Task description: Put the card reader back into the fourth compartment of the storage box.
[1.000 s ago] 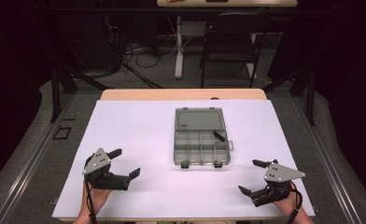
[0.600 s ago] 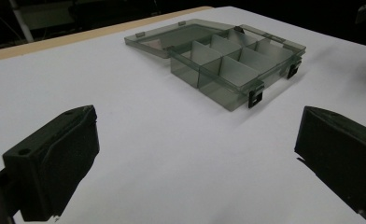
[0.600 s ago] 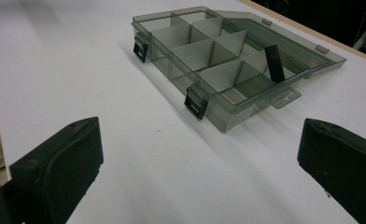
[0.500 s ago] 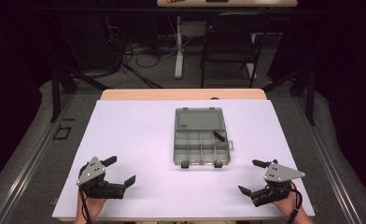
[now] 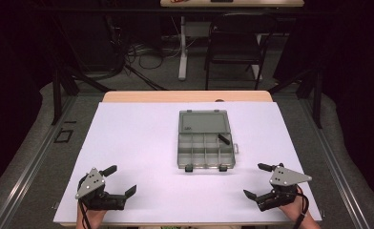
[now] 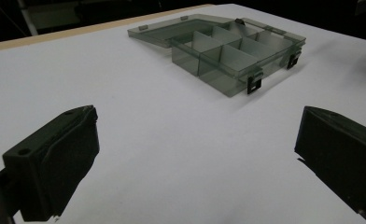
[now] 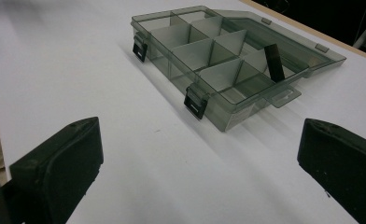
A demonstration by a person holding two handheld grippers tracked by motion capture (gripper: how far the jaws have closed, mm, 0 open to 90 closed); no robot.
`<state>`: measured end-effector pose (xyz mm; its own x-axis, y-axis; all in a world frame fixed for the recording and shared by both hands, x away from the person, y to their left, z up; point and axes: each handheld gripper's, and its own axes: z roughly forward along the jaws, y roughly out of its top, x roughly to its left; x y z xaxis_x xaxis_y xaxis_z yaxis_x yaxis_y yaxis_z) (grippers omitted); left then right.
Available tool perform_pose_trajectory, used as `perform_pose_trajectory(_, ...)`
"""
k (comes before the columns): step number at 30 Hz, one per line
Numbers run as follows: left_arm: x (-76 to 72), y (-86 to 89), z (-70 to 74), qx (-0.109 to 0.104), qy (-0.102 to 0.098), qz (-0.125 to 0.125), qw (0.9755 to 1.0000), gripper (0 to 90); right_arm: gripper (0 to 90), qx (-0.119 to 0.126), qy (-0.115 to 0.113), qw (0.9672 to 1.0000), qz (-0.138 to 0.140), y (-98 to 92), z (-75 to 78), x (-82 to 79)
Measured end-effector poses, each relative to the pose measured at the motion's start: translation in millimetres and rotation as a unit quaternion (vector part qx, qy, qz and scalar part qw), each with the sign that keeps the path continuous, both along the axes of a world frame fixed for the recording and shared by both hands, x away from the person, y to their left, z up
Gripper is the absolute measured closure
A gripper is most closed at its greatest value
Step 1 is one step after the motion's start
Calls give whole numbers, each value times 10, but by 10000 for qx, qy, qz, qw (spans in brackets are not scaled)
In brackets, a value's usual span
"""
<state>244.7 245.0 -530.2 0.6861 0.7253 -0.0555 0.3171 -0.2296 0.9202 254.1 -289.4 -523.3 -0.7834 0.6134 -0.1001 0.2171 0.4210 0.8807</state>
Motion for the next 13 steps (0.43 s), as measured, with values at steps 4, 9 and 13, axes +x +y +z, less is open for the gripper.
perform_pose_trajectory(4,6,31,-28,0,50,67,10000,0,0,11,8,10000,14,0,-1,-2)
perform_pose_trajectory(9,19,33,-46,13,57,32,10000,0,0,14,-10,10000,26,-4,-1,-7)
perform_pose_trajectory(13,25,14,-42,23,58,-19,10000,0,0,21,-32,10000,15,-9,3,-13)
